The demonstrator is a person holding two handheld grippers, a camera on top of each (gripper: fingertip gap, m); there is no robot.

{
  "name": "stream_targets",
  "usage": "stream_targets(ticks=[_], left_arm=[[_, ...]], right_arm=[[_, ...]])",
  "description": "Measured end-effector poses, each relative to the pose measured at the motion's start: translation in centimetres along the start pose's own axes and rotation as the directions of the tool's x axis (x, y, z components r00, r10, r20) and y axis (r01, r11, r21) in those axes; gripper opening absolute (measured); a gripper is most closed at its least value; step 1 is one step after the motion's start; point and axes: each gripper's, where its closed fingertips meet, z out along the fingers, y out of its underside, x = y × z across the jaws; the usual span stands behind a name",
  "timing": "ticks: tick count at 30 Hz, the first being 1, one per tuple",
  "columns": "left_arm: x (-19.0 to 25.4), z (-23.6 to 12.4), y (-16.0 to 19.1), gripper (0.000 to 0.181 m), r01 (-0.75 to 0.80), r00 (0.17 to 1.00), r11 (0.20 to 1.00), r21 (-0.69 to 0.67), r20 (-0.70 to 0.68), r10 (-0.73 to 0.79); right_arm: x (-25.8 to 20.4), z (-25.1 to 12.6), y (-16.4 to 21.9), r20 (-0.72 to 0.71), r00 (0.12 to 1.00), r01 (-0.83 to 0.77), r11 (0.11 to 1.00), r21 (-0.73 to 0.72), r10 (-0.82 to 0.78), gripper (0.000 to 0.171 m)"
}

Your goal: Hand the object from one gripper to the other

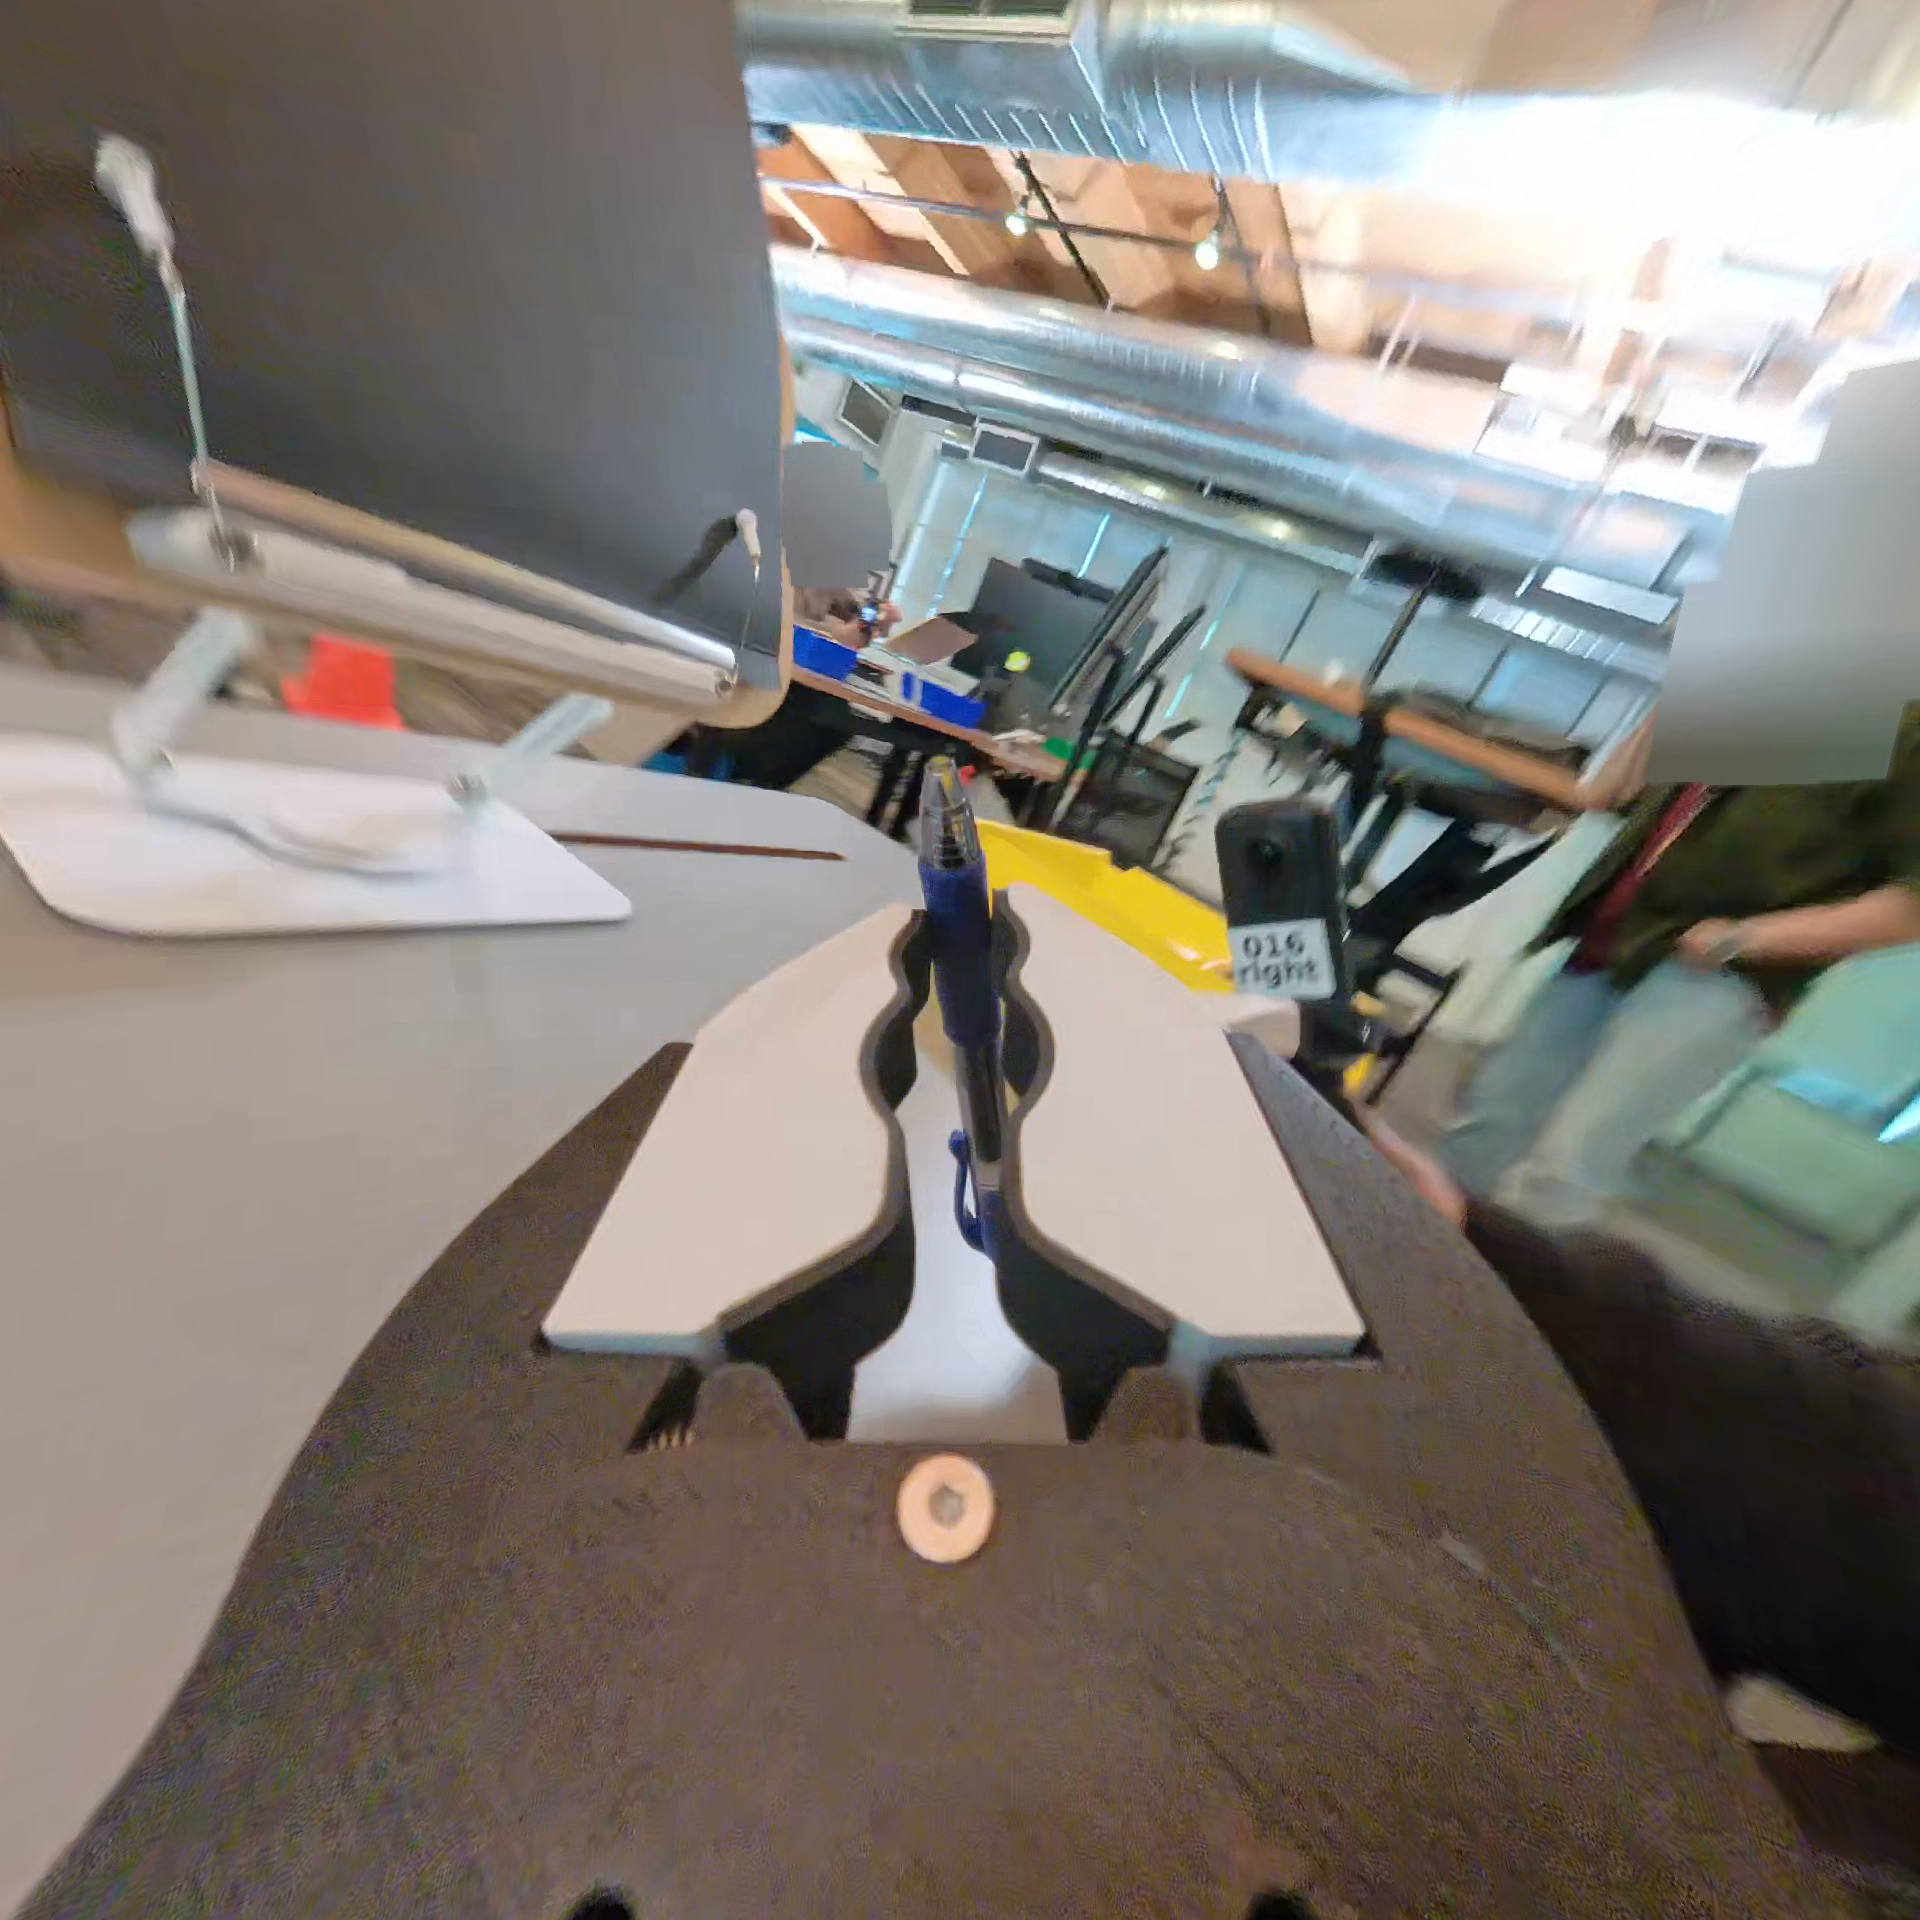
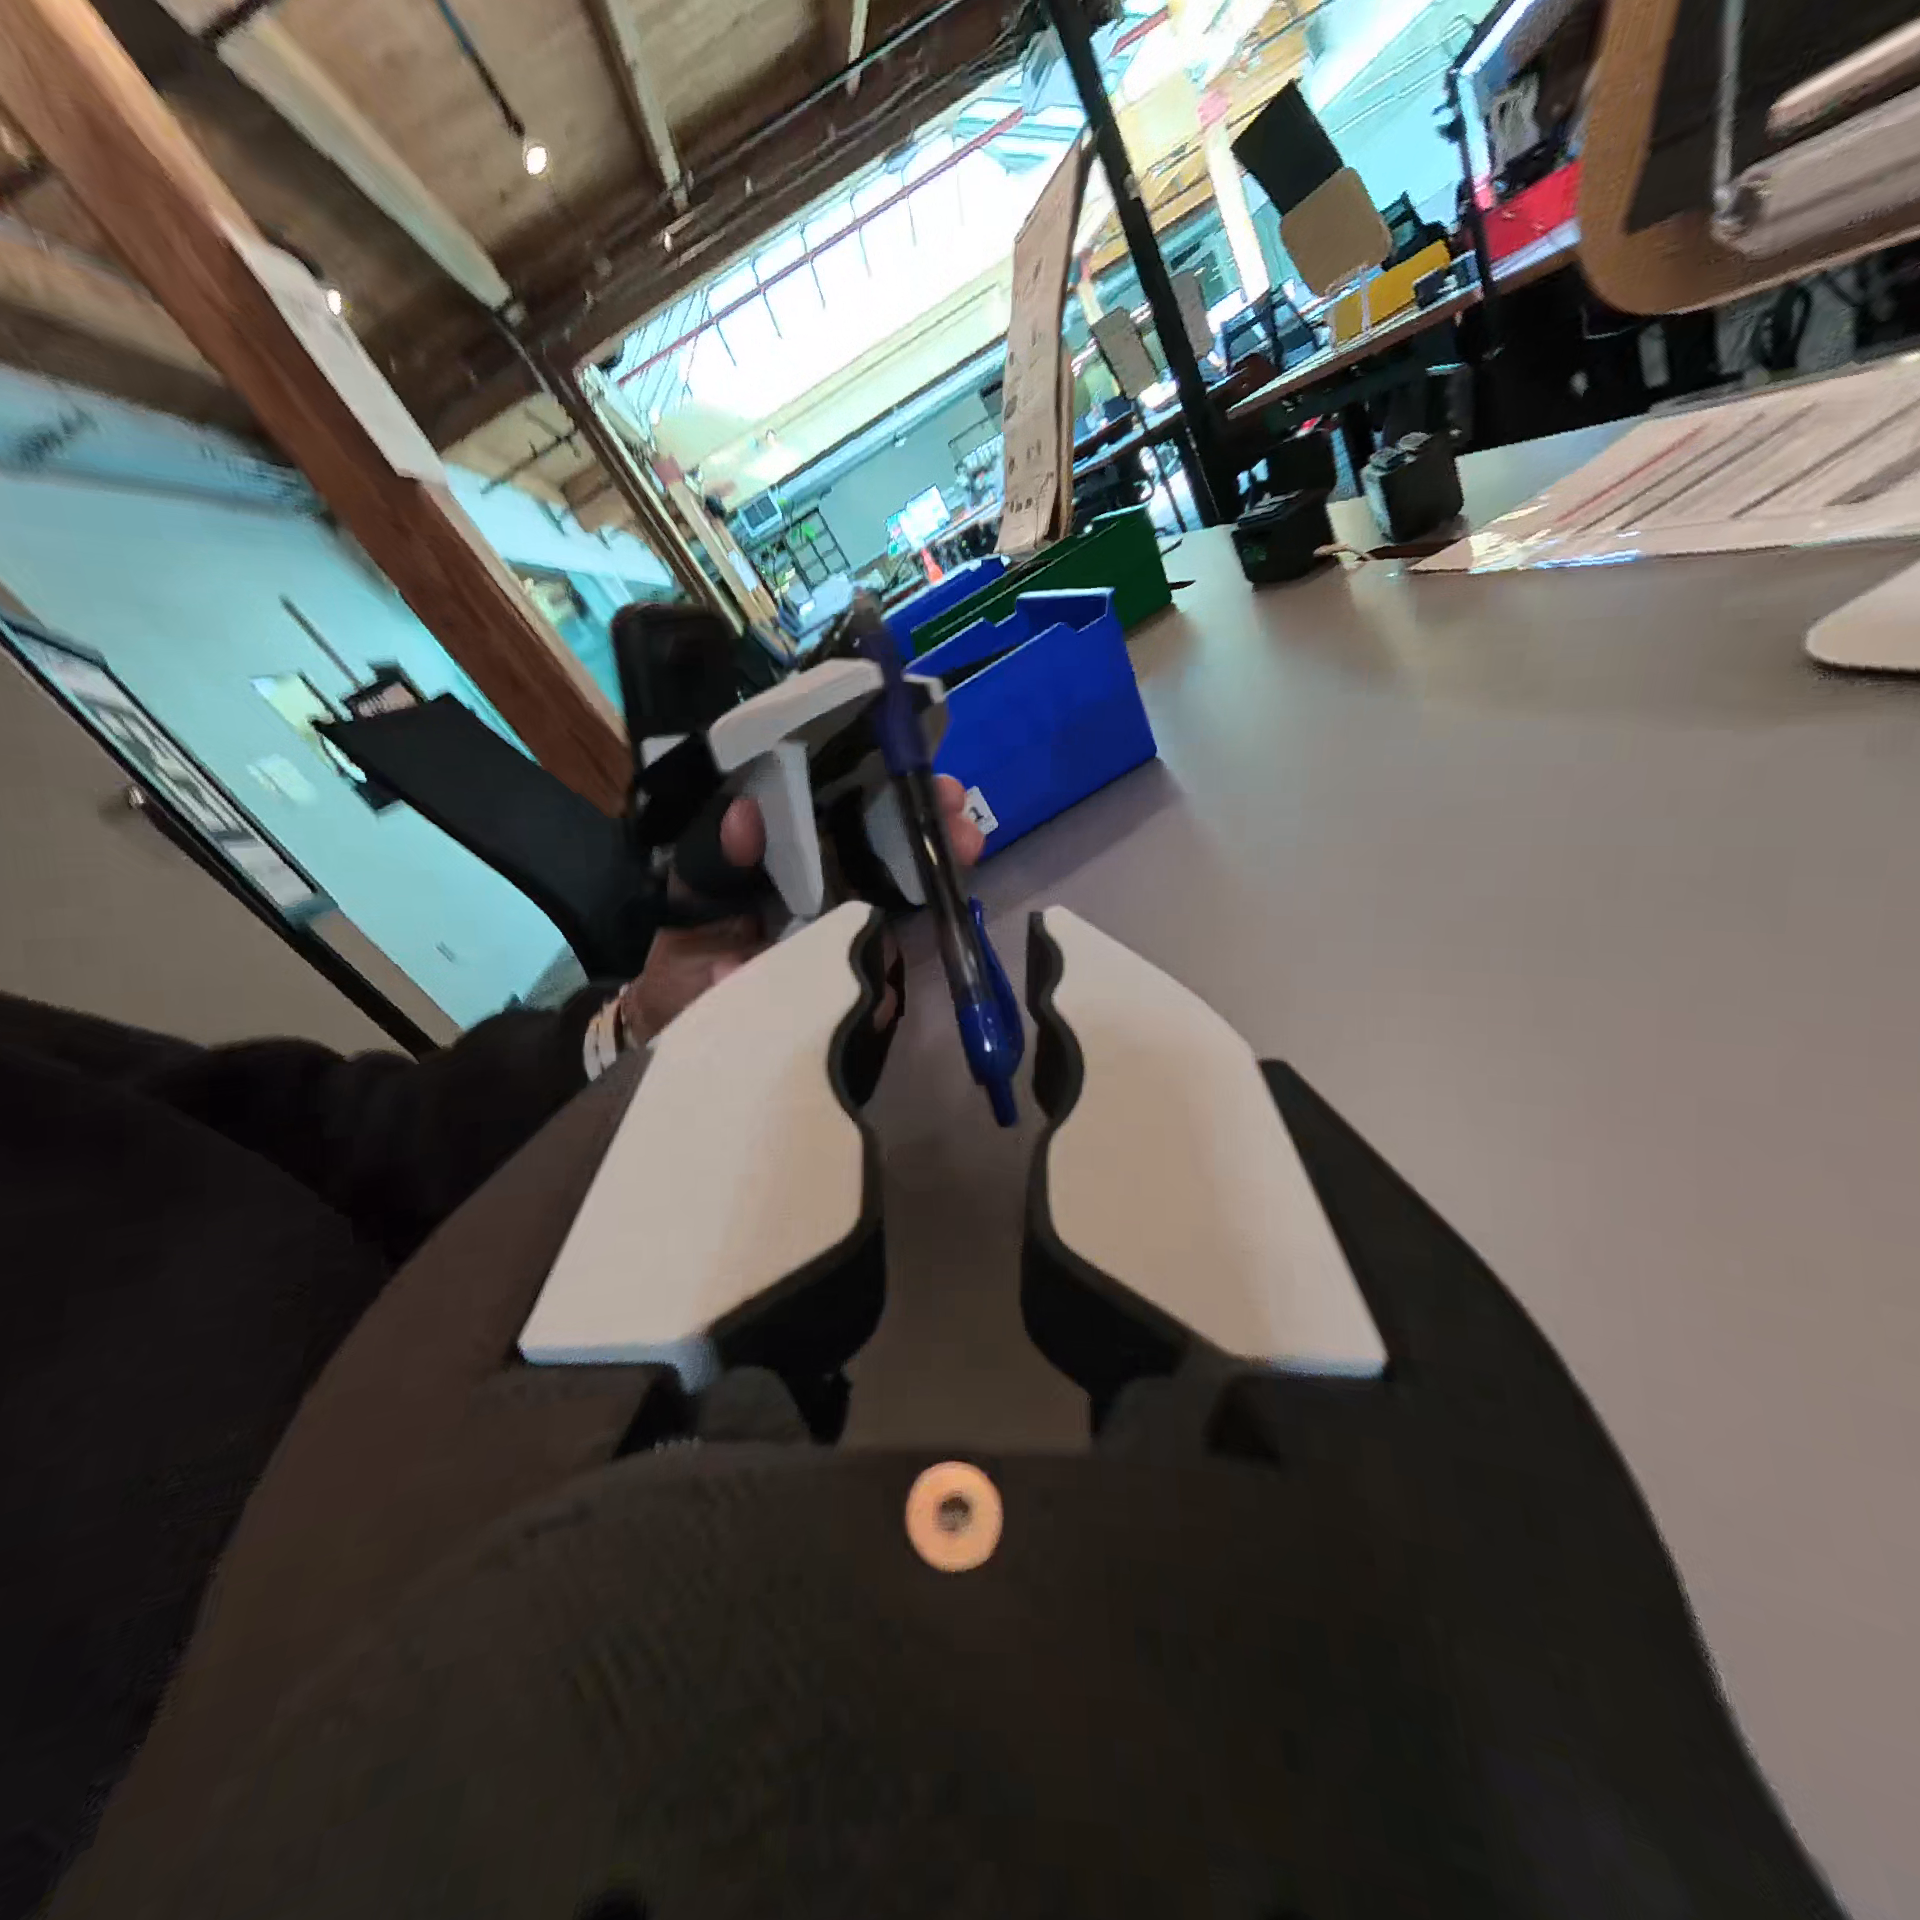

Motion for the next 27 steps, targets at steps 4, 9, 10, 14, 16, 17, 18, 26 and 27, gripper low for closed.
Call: stream_targets(ticks=[4,9,10,14,16,17,18,26,27], left_arm=[[-1.7,-0.2,0.9,0.011,0.259,0.965,0.965,-0.044,-0.017,-0.26],[-0.3,0.5,3.2,0.012,0.219,0.97,0.956,-0.196,-0.058,-0.234],[0.0,0.6,3.6,0.012,0.21,0.971,0.952,-0.221,-0.067,-0.23],[1.0,0.8,4.6,0.012,0.192,0.968,0.94,-0.282,-0.102,-0.229],[1.4,0.9,4.8,0.012,0.192,0.964,0.934,-0.301,-0.122,-0.238],[1.5,0.8,5.0,0.012,0.189,0.963,0.931,-0.312,-0.125,-0.237],[1.5,0.8,5.1,0.012,0.183,0.964,0.928,-0.323,-0.127,-0.235],[2.3,0.7,5.6,0.012,0.151,0.964,0.917,-0.37,-0.15,-0.219],[2.3,0.7,5.7,0.012,0.148,0.964,0.916,-0.374,-0.152,-0.218]], right_arm=[[-0.8,0.8,1.6,0.018,0.994,0.108,0.99,-0.089,-0.107,0.027],[-0.8,1.4,3.5,0.018,0.988,0.155,0.968,-0.198,-0.155,0.026],[-0.8,1.5,3.7,0.018,0.987,0.157,0.965,-0.21,-0.157,0.024],[-0.8,1.4,4.2,0.02,0.983,0.184,0.952,-0.246,-0.185,0.018],[-1.0,1.5,4.5,0.035,0.984,0.18,0.949,-0.261,-0.177,0.018],[-1.1,1.5,4.7,0.044,0.985,0.171,0.948,-0.269,-0.166,0.018],[-1.2,1.6,4.9,0.05,0.987,0.16,0.946,-0.281,-0.152,0.018],[-1.8,1.8,6.0,0.075,0.993,0.11,0.935,-0.337,-0.09,0.011],[-1.8,1.8,6.1,0.075,0.994,0.101,0.934,-0.344,-0.08,0.011]])
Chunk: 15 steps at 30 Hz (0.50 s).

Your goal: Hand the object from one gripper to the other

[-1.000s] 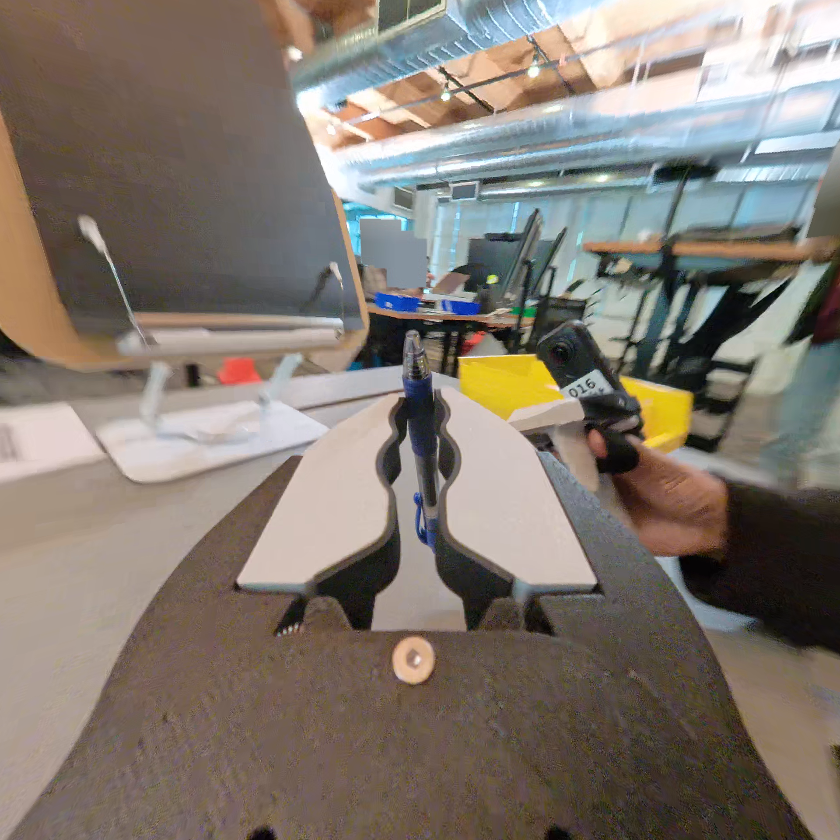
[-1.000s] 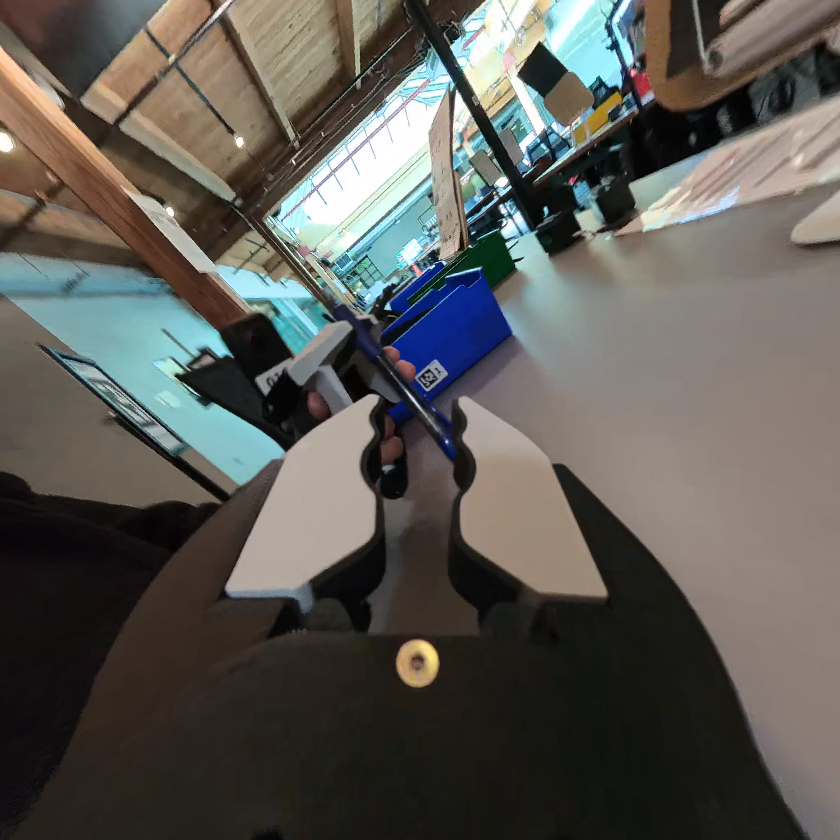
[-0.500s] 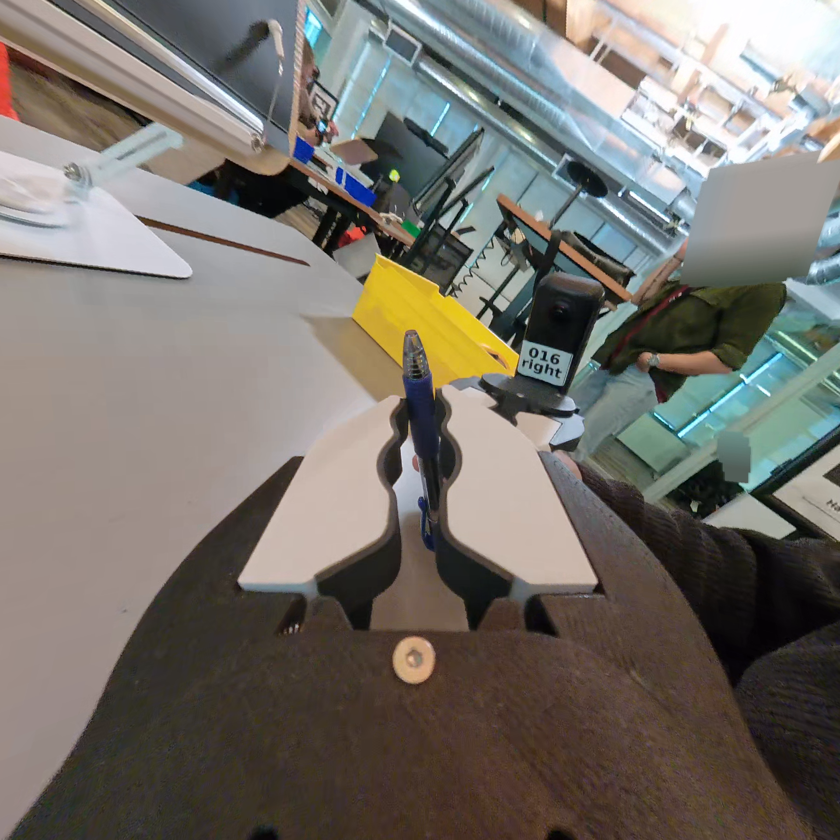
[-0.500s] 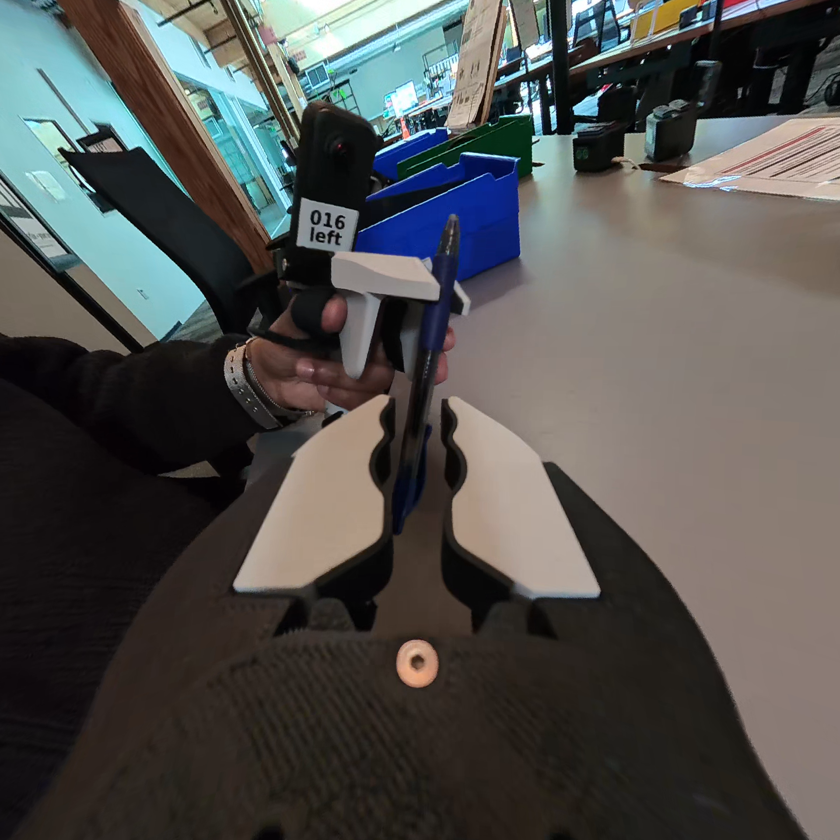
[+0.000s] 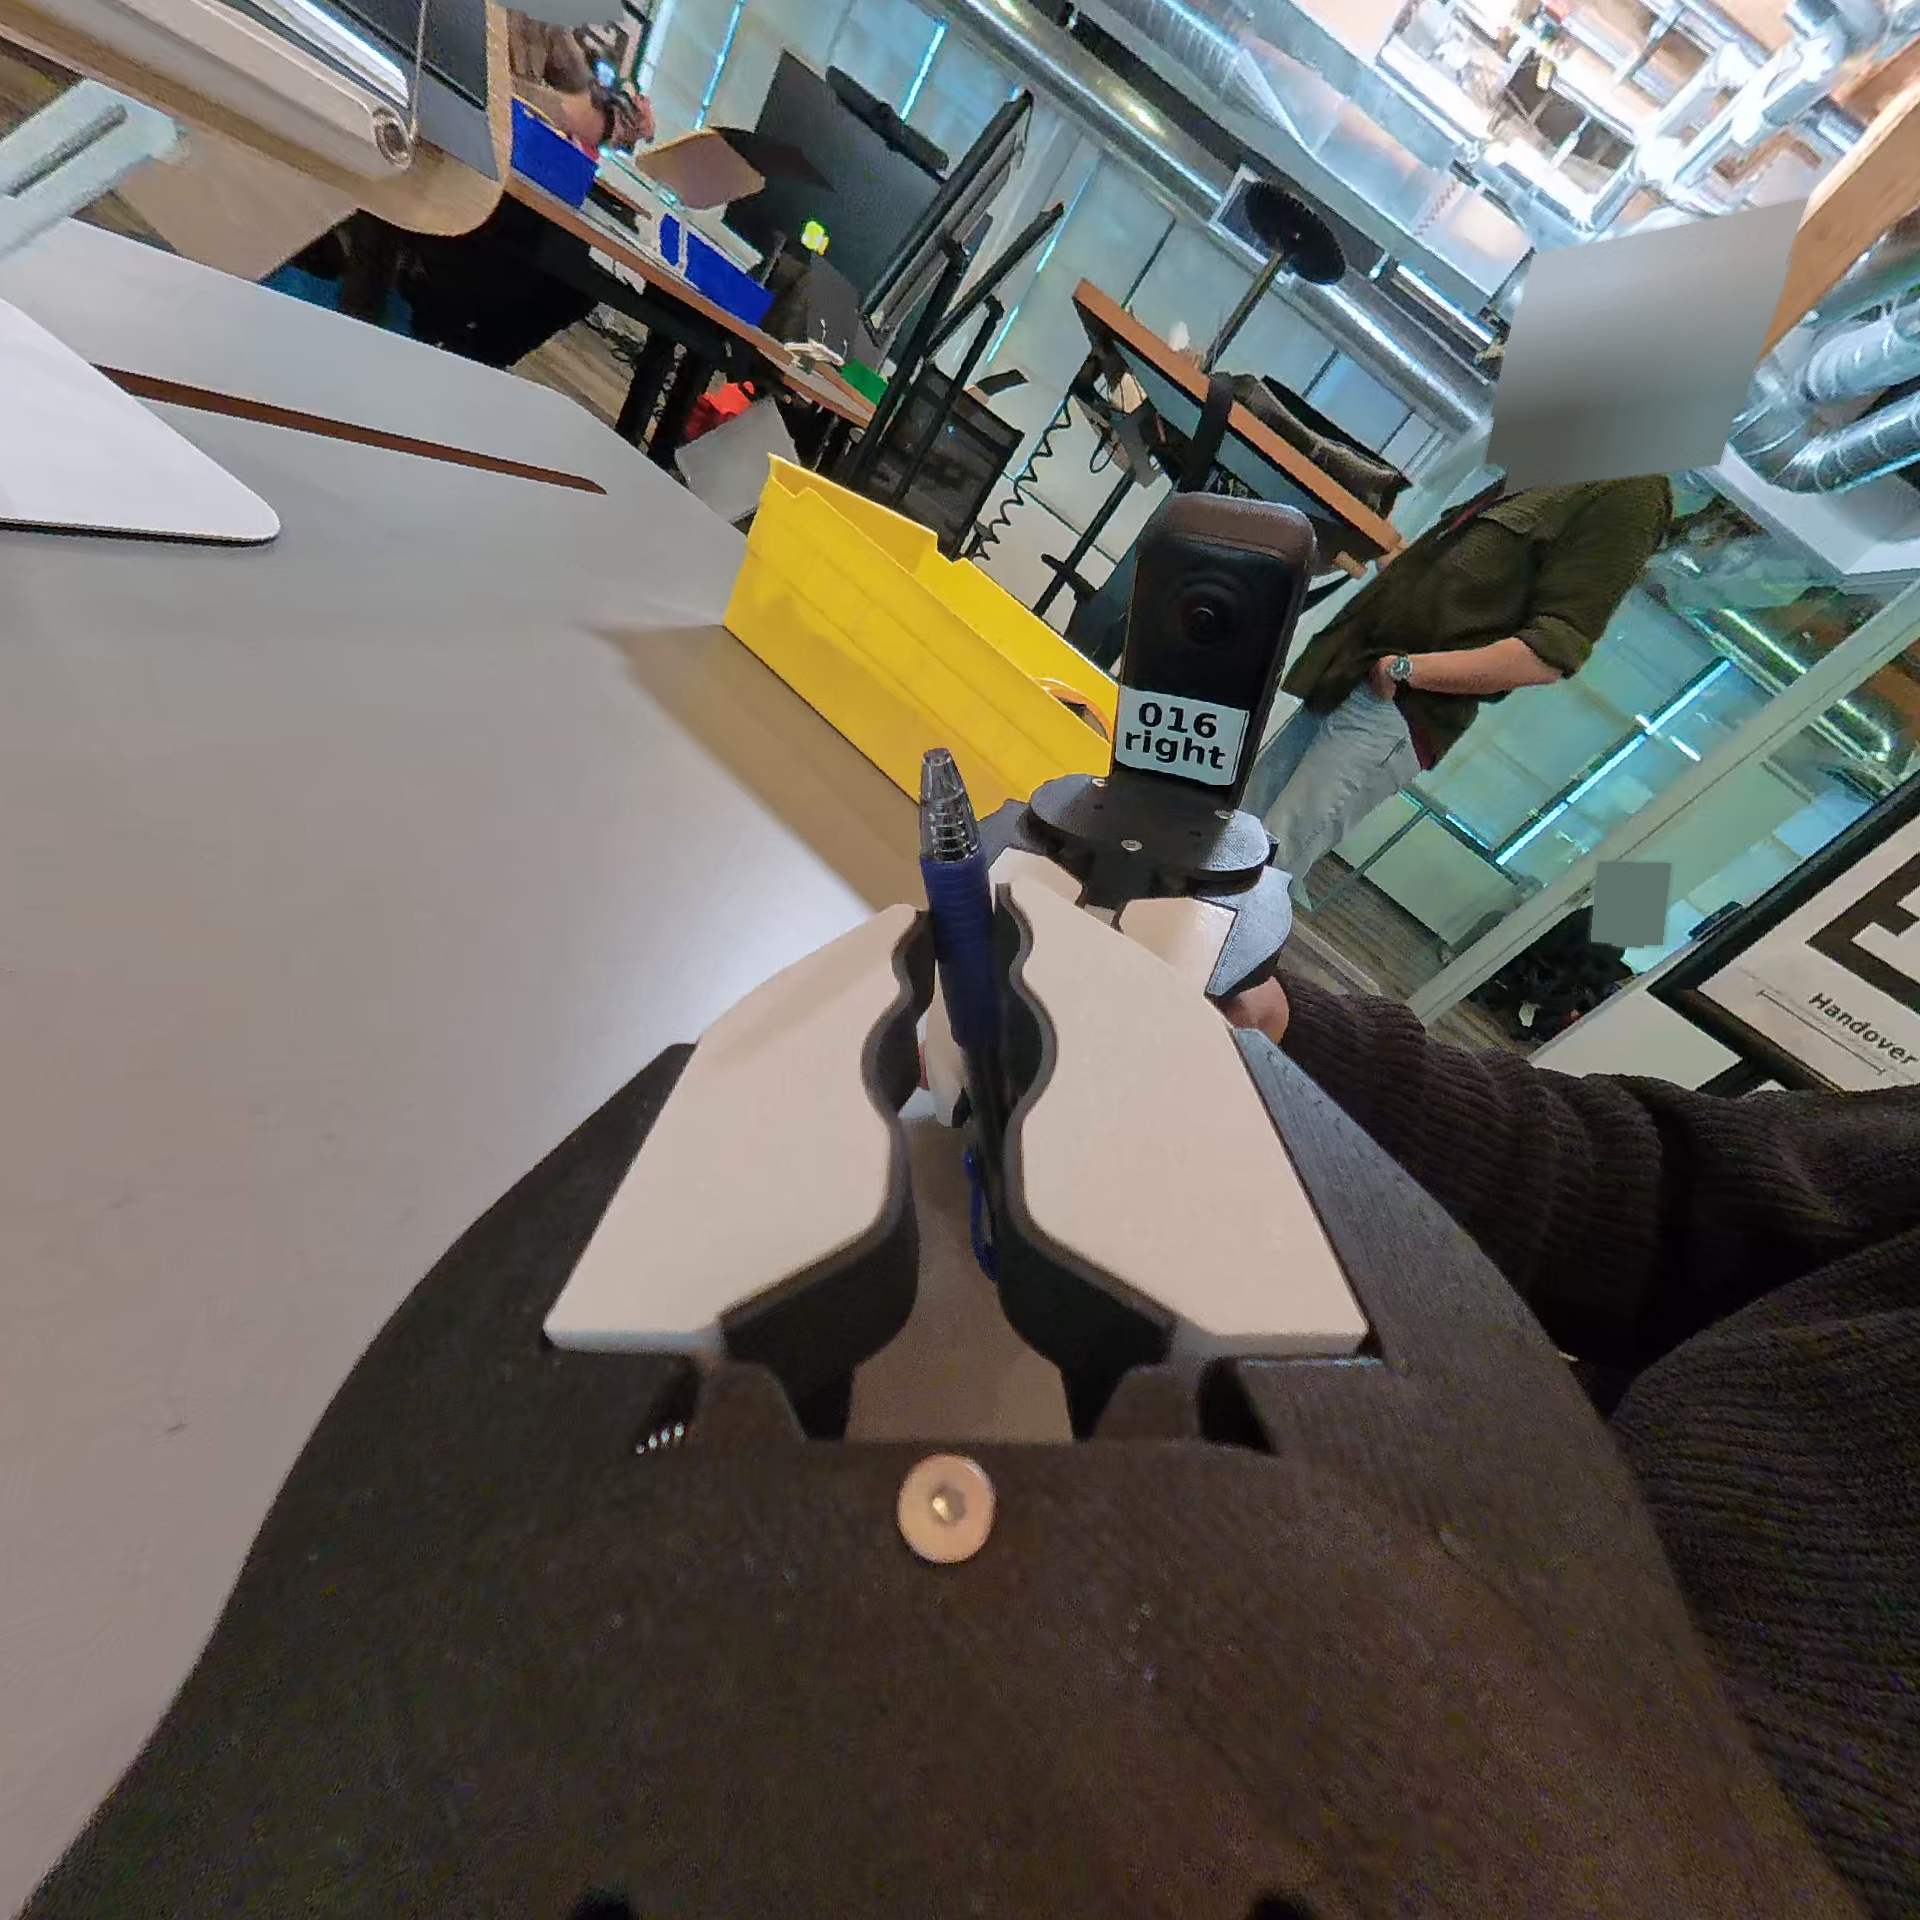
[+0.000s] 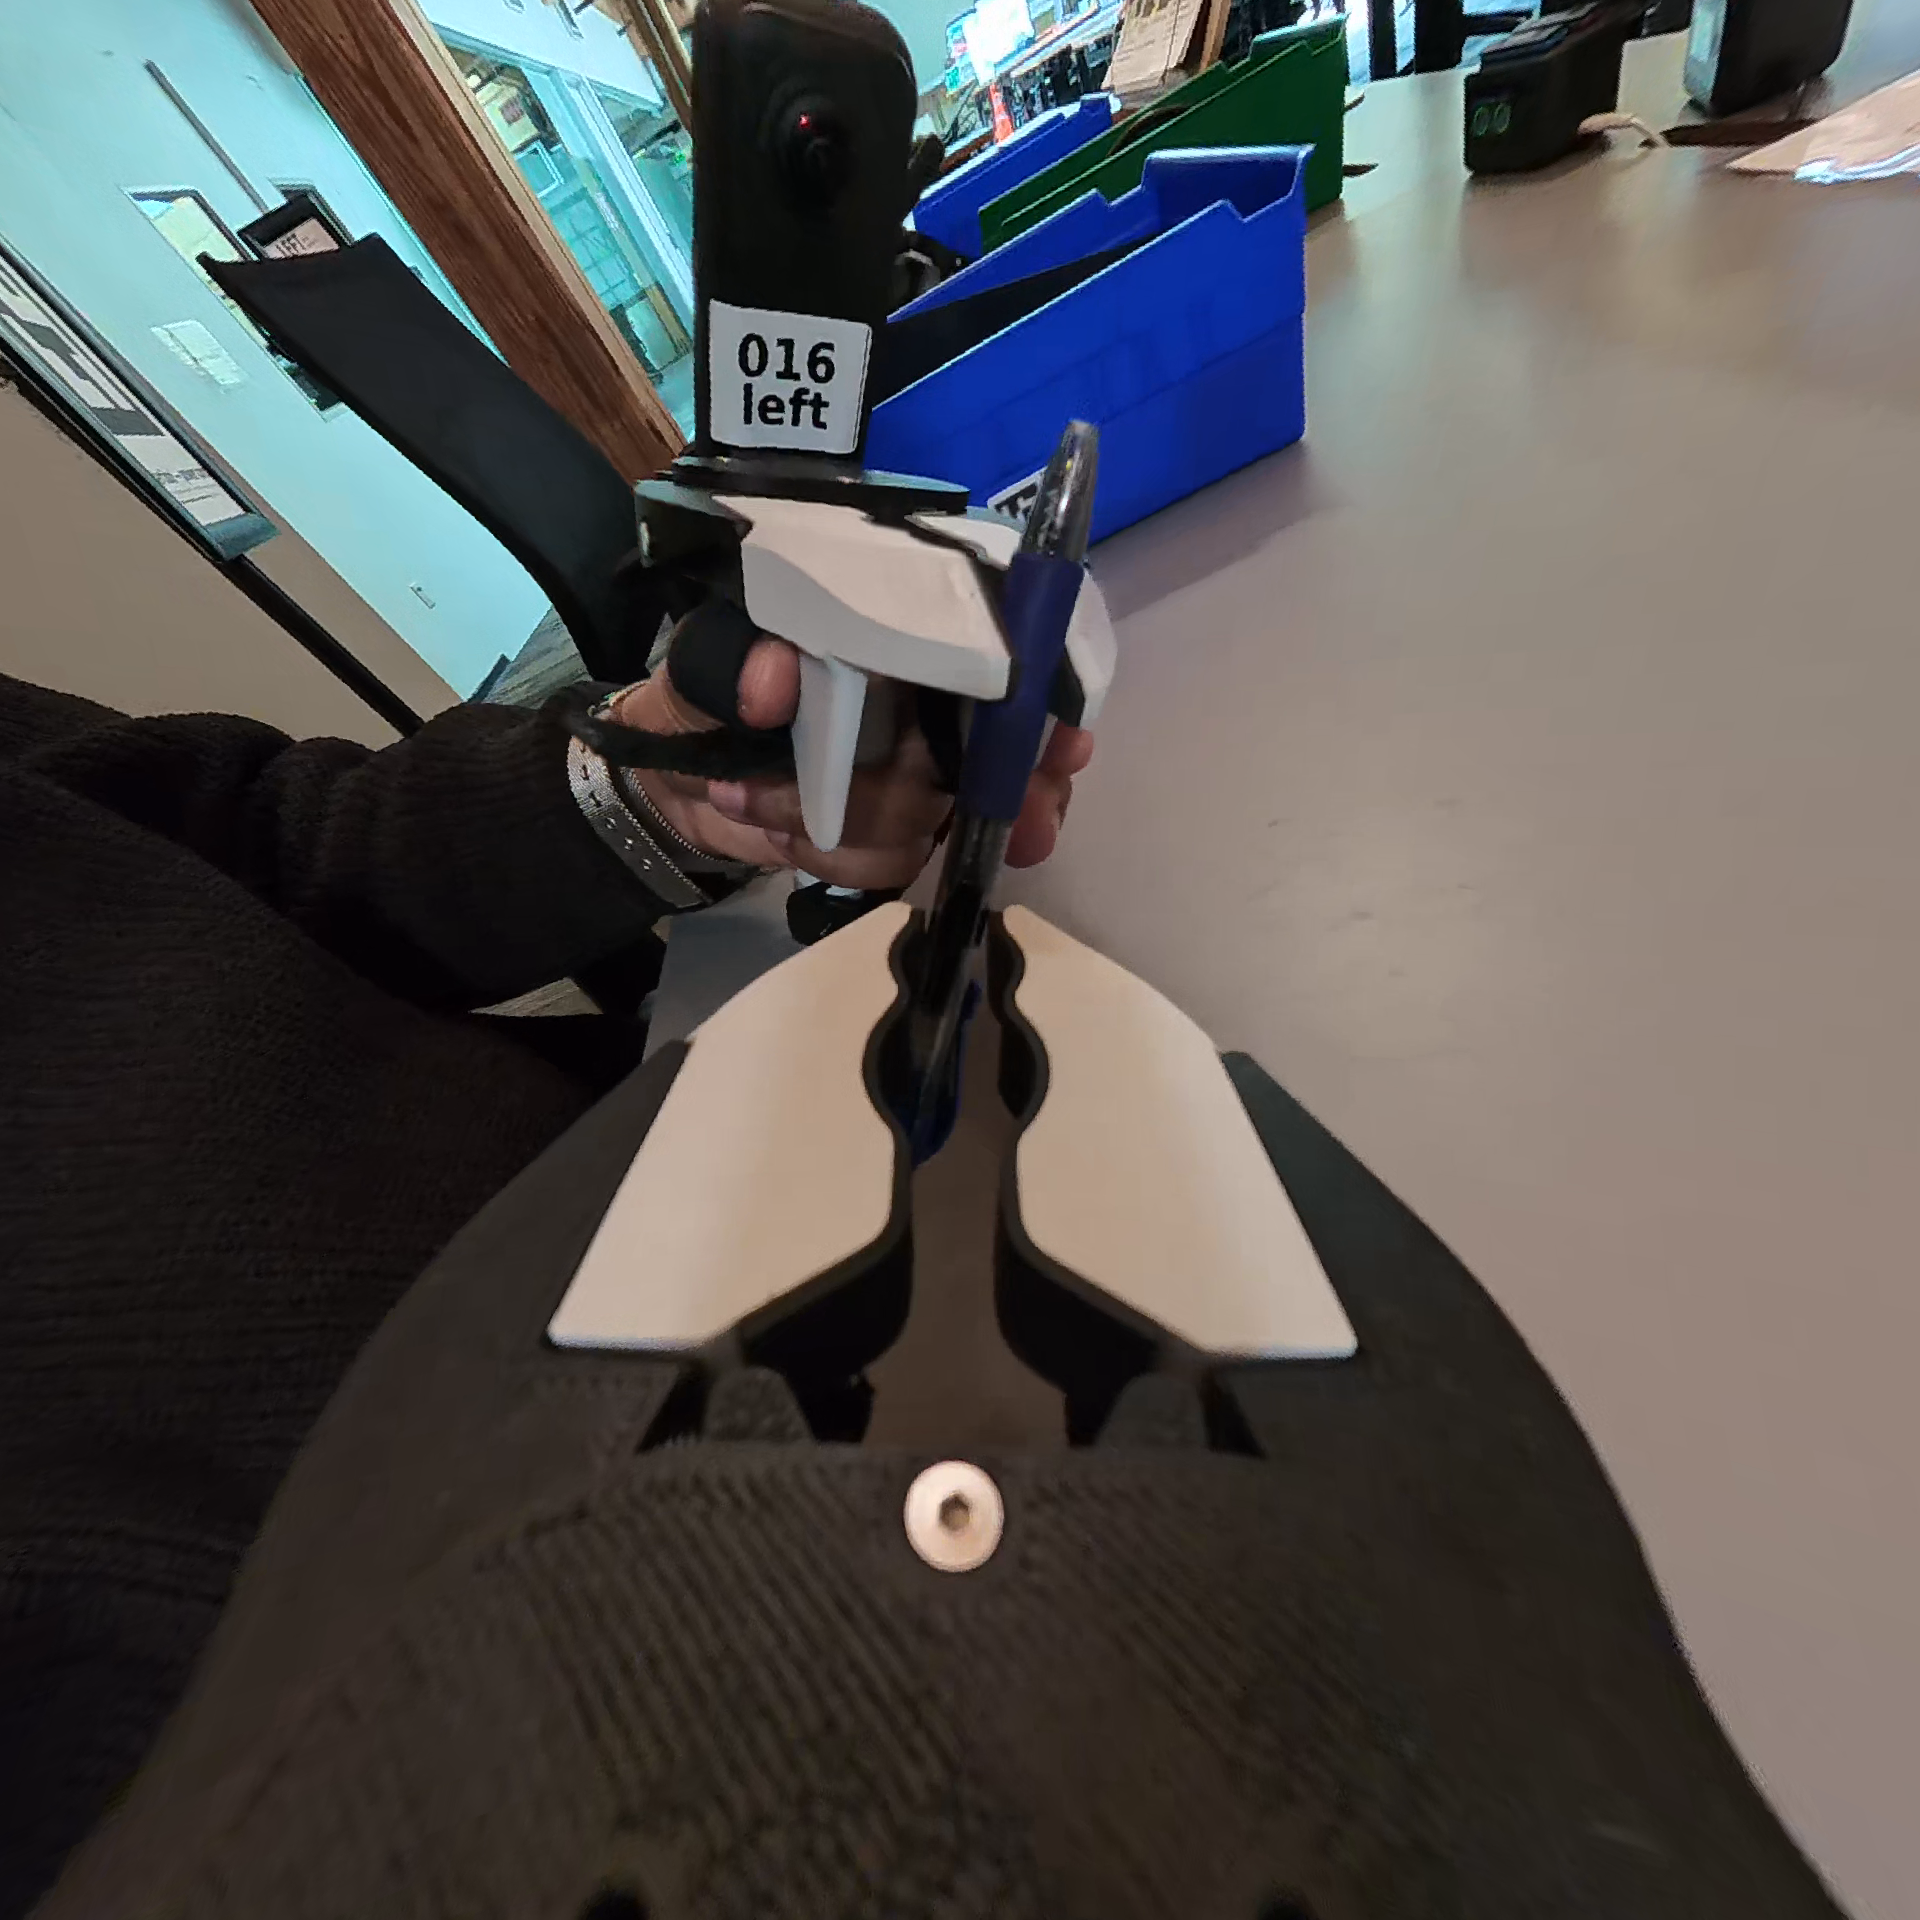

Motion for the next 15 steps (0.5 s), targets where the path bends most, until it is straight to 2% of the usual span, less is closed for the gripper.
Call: stream_targets(ticks=[9,15], left_arm=[[0.2,0.0,-0.4,0.013,-0.045,0.999,0.998,0.047,0.002,0.045],[-0.4,-0.2,-1.1,0.036,-0.037,0.999,0.995,0.095,0.043,0.034]], right_arm=[[0.1,-0.4,-0.5,0.004,0.999,-0.047,0.999,0.024,0.047,0.01],[0.4,-1.3,-1.8,0.004,0.996,-0.085,0.991,0.102,0.085,0.01]])
